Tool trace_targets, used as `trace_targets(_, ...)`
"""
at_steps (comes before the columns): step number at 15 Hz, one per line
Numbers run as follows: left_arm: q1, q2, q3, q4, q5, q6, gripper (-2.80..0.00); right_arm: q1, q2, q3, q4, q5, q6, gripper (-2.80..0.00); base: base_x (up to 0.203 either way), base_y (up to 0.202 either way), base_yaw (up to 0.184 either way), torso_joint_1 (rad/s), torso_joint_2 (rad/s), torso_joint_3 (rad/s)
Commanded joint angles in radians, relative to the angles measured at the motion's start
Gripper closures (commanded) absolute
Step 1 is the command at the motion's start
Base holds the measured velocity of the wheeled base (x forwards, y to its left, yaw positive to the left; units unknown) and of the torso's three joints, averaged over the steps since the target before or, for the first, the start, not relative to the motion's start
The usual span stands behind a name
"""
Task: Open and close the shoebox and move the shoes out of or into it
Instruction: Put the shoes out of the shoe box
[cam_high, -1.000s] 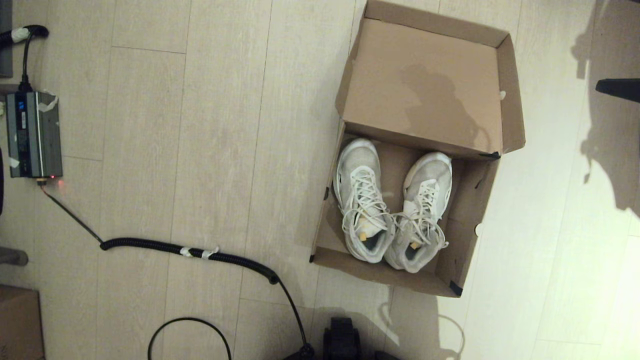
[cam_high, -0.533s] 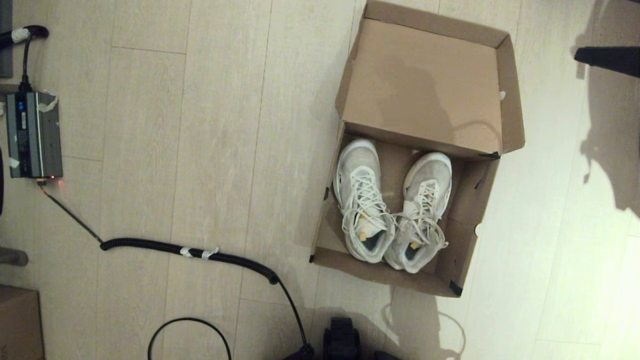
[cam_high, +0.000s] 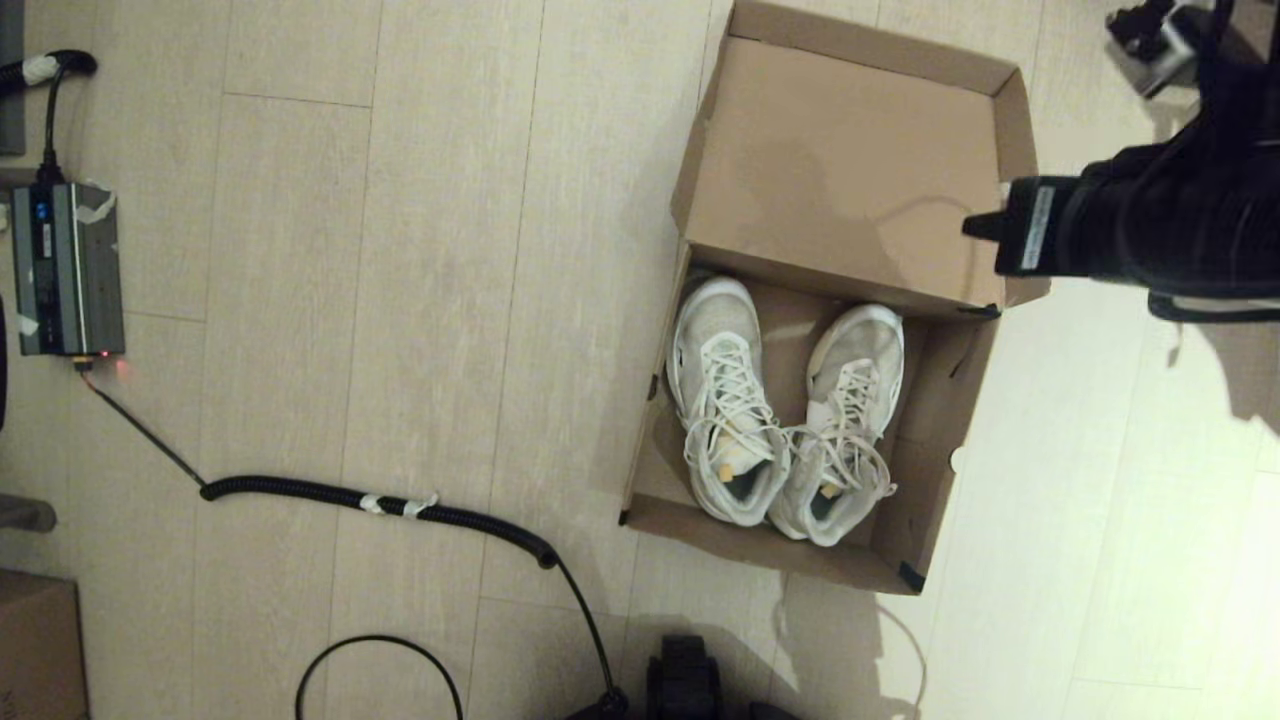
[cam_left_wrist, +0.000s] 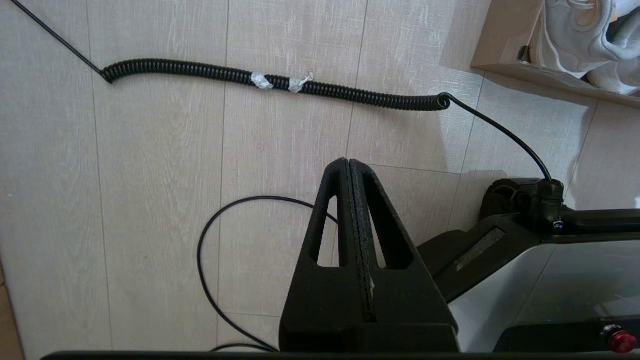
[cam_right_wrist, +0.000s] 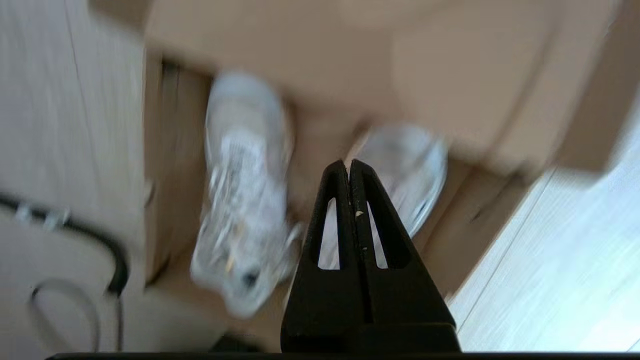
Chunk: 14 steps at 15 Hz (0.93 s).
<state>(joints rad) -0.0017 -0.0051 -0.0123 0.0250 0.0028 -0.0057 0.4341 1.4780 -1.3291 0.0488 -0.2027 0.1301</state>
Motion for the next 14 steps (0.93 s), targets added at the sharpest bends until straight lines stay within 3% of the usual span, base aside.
trace_targets(1,0.000,0.005,0.000,0.001,0.000,0.000,0.00,0.045,0.001,0.063,0.010,-0.013,0.031,0.00,0.000,0.000,0.000,0.000,0.00,0.000)
trace_targets(5,0.000,0.005,0.000,0.001,0.000,0.000,0.00,0.100,-0.110,0.190,0.026,-0.039,0.059,0.00,0.000,0.000,0.000,0.000,0.00,0.000)
trace_targets(9,0.000,0.005,0.000,0.001,0.000,0.000,0.00,0.212,-0.162,0.359,0.028,-0.151,0.171,0.00,0.000,0.000,0.000,0.000,0.00,0.000)
trace_targets(12,0.000,0.005,0.000,0.001,0.000,0.000,0.00,0.319,-0.112,0.425,0.030,-0.316,0.276,0.00,0.000,0.000,0.000,0.000,0.00,0.000)
trace_targets(14,0.000,0.005,0.000,0.001,0.000,0.000,0.00,0.389,-0.091,0.495,0.018,-0.346,0.340,0.00,0.000,0.000,0.000,0.000,0.00,0.000)
